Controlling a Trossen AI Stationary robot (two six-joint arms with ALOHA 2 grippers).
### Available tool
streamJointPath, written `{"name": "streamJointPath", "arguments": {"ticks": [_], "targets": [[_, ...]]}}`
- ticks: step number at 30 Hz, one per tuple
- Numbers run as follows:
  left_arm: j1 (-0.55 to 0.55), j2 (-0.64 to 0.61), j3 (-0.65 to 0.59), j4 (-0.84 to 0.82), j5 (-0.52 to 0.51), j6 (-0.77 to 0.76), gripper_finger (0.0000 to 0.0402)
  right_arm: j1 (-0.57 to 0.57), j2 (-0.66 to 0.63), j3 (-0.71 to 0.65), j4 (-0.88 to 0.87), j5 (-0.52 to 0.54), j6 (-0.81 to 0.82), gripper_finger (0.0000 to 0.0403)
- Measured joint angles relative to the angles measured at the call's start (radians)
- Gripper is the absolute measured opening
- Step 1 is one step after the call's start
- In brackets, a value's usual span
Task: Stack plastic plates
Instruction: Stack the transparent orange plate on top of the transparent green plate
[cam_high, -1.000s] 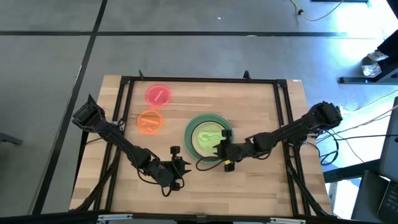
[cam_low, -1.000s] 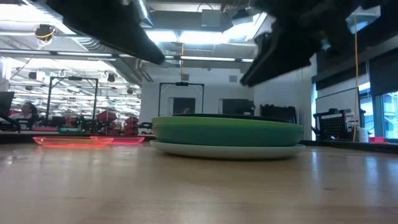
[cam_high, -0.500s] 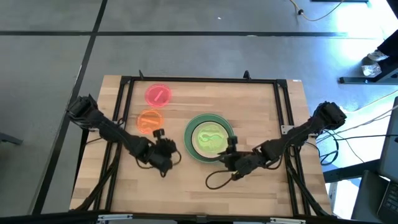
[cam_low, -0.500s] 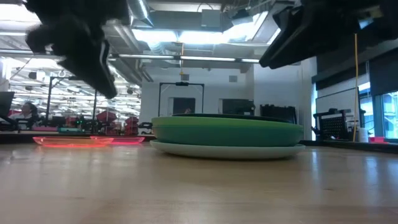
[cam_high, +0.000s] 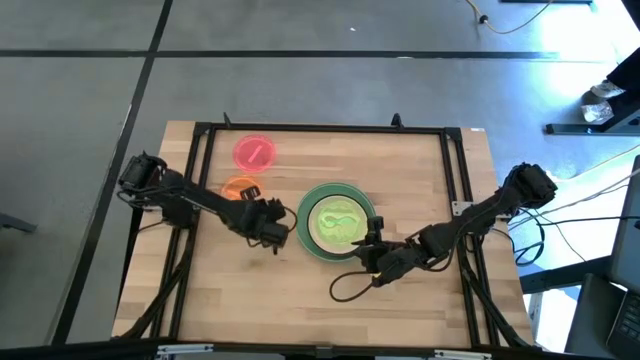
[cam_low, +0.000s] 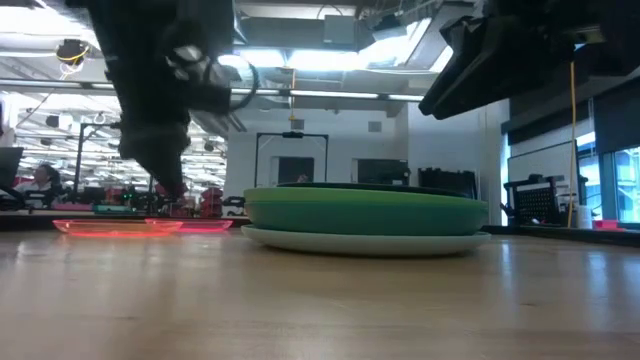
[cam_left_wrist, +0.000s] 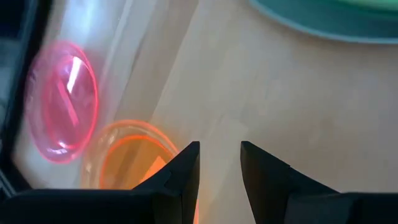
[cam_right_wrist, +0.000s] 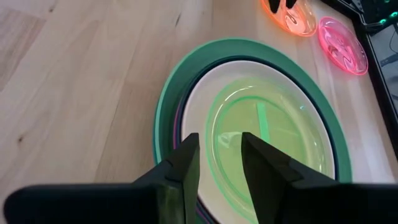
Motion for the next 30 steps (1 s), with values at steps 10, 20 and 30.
{"name": "streamJointPath", "arguments": {"ticks": [10,20,30], "targets": [[0.167,0.003,-0.154,0.036,0.114,-0.085,0.0109,0.000,0.000,0.000,0.000,0.000,0.000,0.0111],[0.208,-0.002,-0.233,0.109,0.142,-0.085,0.0092,0.000,0.000,0.000,0.000,0.037,-0.001,0.0111],[0.184,0.005,-0.201,0.096,0.121,-0.028,0.0005,0.000,0.000,0.000,0.000,0.043,-0.002,0.0111]]}}
